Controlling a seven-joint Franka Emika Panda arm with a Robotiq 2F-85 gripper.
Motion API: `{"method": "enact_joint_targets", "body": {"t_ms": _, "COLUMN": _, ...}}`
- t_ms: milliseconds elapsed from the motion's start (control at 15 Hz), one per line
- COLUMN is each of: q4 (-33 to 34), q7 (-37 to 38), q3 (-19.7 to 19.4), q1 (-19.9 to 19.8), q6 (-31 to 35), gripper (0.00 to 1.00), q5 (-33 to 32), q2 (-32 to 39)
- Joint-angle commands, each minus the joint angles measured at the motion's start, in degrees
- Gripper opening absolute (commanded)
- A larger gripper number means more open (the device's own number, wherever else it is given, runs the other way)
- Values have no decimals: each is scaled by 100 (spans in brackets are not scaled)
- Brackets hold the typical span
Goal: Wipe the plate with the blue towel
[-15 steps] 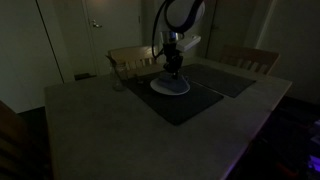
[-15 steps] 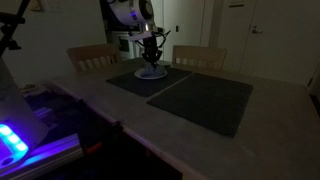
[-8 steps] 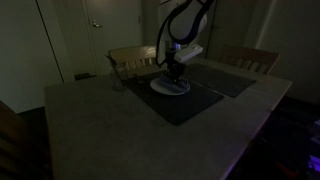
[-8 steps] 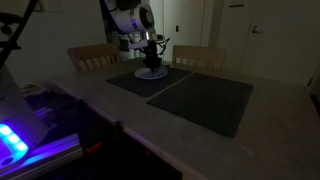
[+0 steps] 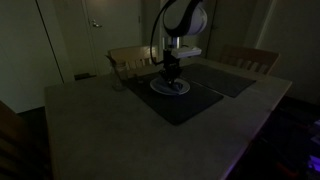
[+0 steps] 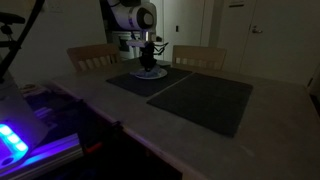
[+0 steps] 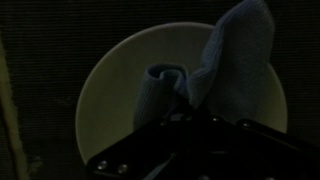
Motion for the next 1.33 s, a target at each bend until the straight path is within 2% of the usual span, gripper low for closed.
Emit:
{"method": "enact_joint_targets", "body": {"t_ms": 0, "q4": -148, "q7": -818, "q3": 548, "q1": -417, "q6": 128, "gripper": 2, "q5": 794, "q2": 81}}
{"method": "enact_joint_targets", "body": {"t_ms": 67, "q4": -161, "q7": -904, "q3": 565, "q1": -426, "q6": 149, "gripper": 2, "q5": 892, "q2": 84}}
{"method": "enact_joint_targets", "body": {"t_ms": 267, "q4": -274, "q7": -652, "q3": 309, "q1": -189, "q6": 492, "gripper": 2, "q5": 671, "q2": 22}}
{"method": "enact_joint_targets", "body": {"t_ms": 733, "q4": -191, "q7": -172, "q3": -100, "q1": 62, "q6": 966, "gripper": 2, "q5": 372, "q2": 194}}
{"method": "enact_joint_targets", "body": {"t_ms": 1000, "q4": -126, "q7": 233, "q3": -682, "q1": 397, "q6": 776, "gripper": 2, "q5": -435, "q2": 208}}
{"method": "enact_joint_targets", "body": {"t_ms": 1267, "q4": -126, "q7": 418, "q3": -845, "q1": 460, "q6": 410, "gripper": 2, "q5": -799, "q2": 192}}
